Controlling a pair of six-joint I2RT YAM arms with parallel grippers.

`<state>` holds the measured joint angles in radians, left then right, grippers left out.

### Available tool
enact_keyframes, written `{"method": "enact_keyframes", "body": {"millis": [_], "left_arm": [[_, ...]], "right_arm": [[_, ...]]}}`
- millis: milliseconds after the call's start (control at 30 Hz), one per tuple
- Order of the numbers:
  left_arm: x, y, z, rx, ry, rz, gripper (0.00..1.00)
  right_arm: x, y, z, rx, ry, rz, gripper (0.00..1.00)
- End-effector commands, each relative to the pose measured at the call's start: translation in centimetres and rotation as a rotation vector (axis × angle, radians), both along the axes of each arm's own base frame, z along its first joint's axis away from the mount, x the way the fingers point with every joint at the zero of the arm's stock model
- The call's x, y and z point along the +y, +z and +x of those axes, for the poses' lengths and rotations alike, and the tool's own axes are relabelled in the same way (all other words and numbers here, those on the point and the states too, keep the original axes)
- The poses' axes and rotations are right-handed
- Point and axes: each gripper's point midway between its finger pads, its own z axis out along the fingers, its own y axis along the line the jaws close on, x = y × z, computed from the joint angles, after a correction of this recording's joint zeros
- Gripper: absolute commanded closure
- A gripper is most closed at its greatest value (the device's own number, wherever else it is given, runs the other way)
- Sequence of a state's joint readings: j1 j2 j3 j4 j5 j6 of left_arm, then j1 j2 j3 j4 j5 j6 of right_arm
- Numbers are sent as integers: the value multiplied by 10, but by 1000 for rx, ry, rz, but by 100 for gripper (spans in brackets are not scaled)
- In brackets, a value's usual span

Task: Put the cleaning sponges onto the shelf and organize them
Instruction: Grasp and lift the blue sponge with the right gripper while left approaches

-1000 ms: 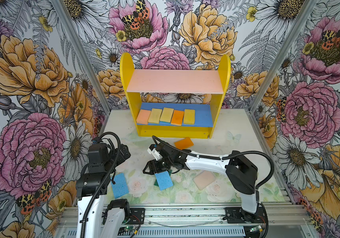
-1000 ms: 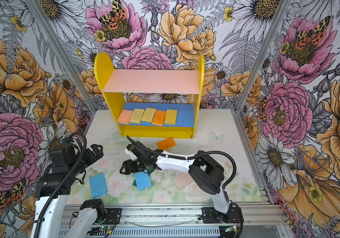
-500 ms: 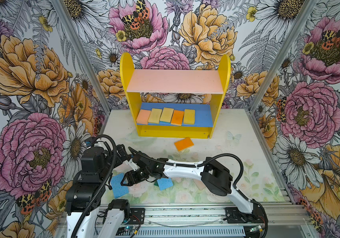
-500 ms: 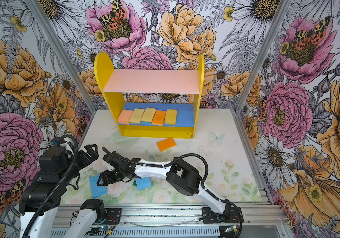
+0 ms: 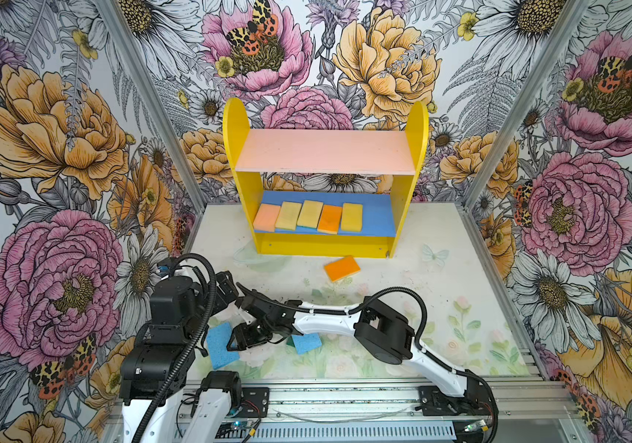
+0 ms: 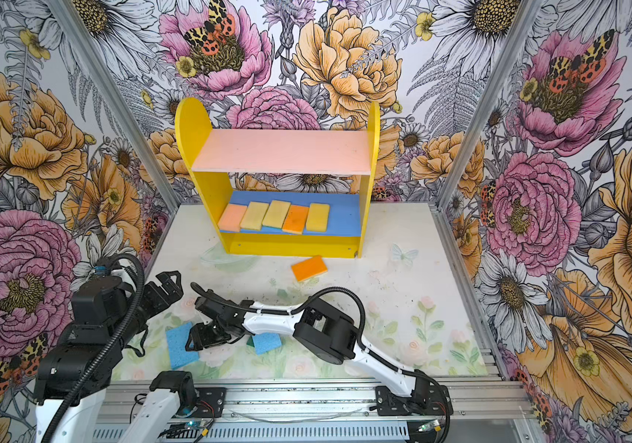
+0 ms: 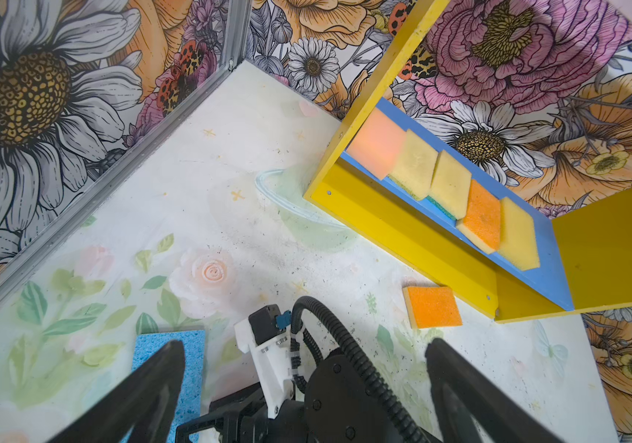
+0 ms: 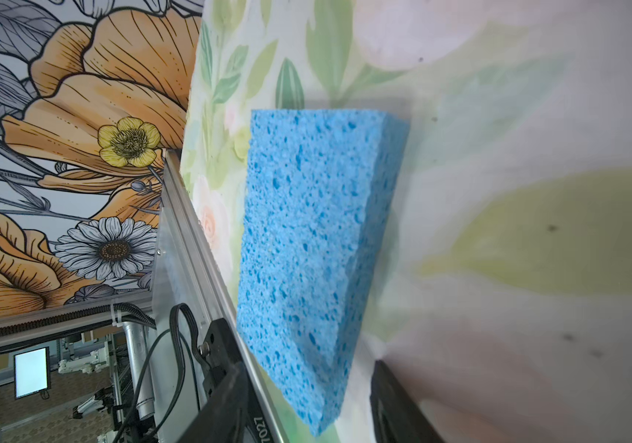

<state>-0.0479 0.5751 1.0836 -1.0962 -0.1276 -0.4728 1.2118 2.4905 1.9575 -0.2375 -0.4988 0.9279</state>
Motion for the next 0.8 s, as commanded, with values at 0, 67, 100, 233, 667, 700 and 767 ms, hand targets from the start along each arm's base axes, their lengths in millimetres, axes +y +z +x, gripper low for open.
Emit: {"method": "enact_keyframes", "body": {"millis": [0, 67, 100, 233, 667, 700, 767], "left_arm": [[1, 3, -4, -16, 2, 11, 1], [0, 3, -5, -19, -5, 9, 1], [-1, 3, -5, -20, -7, 8, 1], [-4, -1, -6, -14, -21, -8, 1], [-13, -4, -2, 4, -66, -22, 1], [-16, -5, 0, 11, -80, -30, 1], [-24, -6, 6, 14, -116, -58, 1]], "right_arm": [[5, -5, -3, 1, 5, -25, 52], [6, -12, -3, 10, 10, -36, 57], [6, -15, -2, 14, 10, -43, 59], [0, -23, 2, -19, 6, -80, 75], [-48, 27, 46, -221, -124, -112, 100], [-55, 37, 52, -243, -141, -102, 100], [-71, 57, 63, -274, -169, -83, 100]]}}
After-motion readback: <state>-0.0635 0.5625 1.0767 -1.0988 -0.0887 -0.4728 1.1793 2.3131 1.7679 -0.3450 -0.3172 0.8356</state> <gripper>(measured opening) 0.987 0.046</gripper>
